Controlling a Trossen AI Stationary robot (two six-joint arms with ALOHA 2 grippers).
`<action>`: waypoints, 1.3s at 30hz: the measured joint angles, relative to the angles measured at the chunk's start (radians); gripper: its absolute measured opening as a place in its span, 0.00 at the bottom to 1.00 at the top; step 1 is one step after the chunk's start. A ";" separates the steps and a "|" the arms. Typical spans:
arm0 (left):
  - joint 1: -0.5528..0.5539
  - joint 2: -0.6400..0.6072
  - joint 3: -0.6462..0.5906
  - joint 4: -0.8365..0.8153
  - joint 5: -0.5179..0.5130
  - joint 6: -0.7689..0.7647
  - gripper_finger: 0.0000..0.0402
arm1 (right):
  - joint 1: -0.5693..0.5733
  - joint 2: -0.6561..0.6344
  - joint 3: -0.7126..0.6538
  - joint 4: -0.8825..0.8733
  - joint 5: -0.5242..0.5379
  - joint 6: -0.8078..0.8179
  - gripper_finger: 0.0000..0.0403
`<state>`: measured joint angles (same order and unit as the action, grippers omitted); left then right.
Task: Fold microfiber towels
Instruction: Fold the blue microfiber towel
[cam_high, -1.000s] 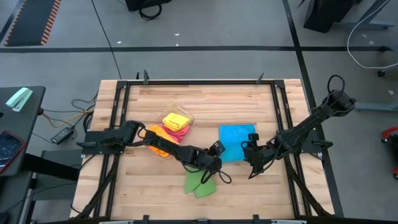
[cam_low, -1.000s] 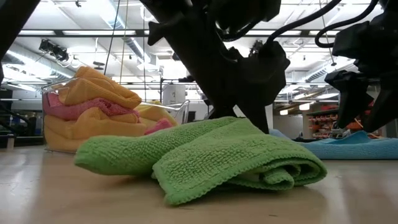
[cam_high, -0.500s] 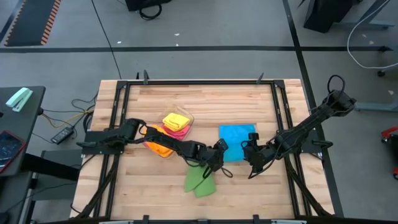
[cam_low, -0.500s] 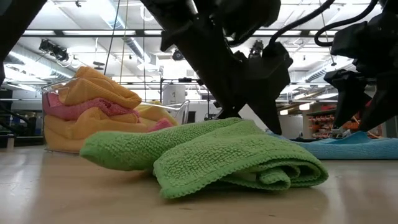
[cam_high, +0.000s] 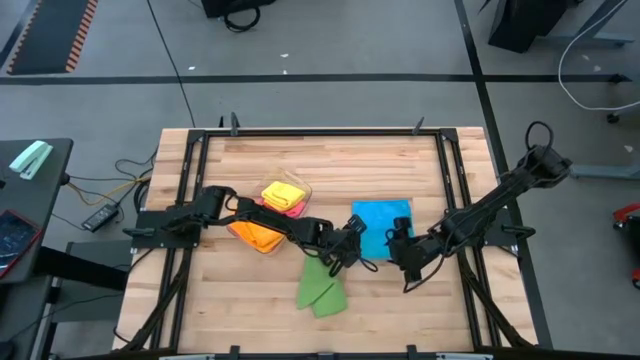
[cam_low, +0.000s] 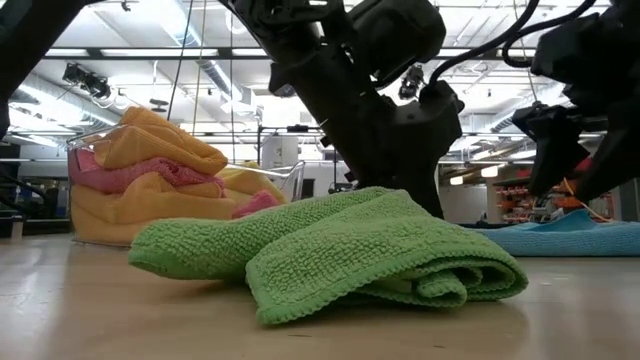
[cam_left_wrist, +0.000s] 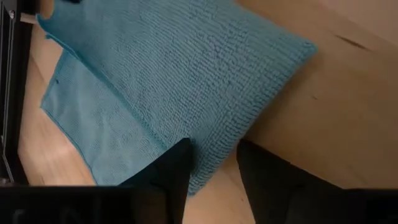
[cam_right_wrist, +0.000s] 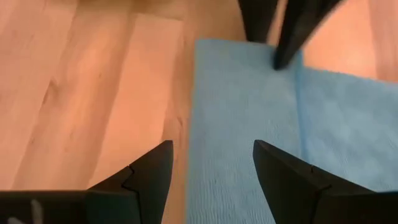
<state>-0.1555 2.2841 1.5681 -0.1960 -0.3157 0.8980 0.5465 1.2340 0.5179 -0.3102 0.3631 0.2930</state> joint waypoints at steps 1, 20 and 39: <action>0.000 0.000 -0.001 0.007 0.000 -0.012 0.35 | 0.000 0.007 0.000 0.011 -0.003 -0.019 0.57; 0.045 -0.026 -0.007 0.030 0.201 -0.515 0.06 | 0.094 0.241 0.018 0.136 0.173 -0.151 0.54; 0.064 -0.064 -0.006 0.006 0.298 -0.737 0.02 | 0.117 0.334 0.024 0.149 0.348 -0.179 0.52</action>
<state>-0.0910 2.2201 1.5623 -0.1898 -0.0181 0.1606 0.6632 1.5676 0.5415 -0.1617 0.7109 0.1144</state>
